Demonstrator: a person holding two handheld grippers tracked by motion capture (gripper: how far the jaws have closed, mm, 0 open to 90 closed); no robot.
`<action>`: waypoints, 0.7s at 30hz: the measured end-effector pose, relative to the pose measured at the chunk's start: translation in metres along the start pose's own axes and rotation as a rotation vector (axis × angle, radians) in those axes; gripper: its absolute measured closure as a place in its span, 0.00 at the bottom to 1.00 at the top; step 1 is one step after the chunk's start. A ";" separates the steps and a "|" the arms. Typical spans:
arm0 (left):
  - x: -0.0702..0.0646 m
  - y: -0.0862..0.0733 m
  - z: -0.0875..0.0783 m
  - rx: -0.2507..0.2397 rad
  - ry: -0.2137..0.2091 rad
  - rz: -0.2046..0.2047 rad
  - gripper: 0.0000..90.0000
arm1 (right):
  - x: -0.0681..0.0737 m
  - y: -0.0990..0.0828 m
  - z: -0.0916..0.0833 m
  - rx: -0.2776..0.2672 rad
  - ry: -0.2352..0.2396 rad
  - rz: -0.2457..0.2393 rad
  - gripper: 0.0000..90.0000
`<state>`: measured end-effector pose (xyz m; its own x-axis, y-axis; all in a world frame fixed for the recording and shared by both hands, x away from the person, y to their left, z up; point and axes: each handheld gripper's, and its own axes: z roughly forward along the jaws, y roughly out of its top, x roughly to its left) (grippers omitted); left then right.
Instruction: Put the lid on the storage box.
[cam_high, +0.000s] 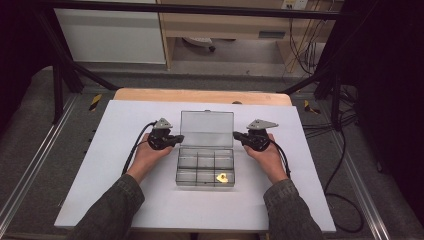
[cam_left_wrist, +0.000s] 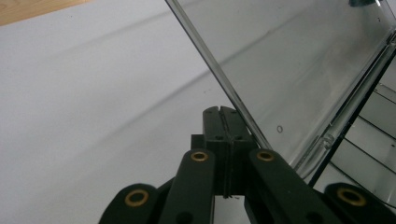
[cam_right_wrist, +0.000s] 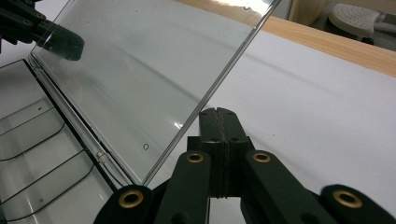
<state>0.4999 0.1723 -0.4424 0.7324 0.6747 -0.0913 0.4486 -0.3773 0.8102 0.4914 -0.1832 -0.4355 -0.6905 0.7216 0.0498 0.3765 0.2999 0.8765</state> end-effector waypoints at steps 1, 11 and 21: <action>0.000 0.000 0.000 0.000 0.001 0.004 1.00 | 0.000 0.000 0.000 -0.001 0.001 0.000 1.00; 0.000 0.002 -0.002 -0.027 -0.001 0.003 1.00 | 0.003 0.001 0.003 0.005 0.009 -0.017 1.00; 0.000 0.004 -0.004 -0.034 -0.003 0.004 1.00 | 0.004 0.004 0.000 -0.009 0.011 -0.022 1.00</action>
<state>0.4994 0.1739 -0.4370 0.7355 0.6716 -0.0895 0.4282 -0.3584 0.8296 0.4906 -0.1793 -0.4321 -0.7053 0.7080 0.0351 0.3552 0.3101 0.8818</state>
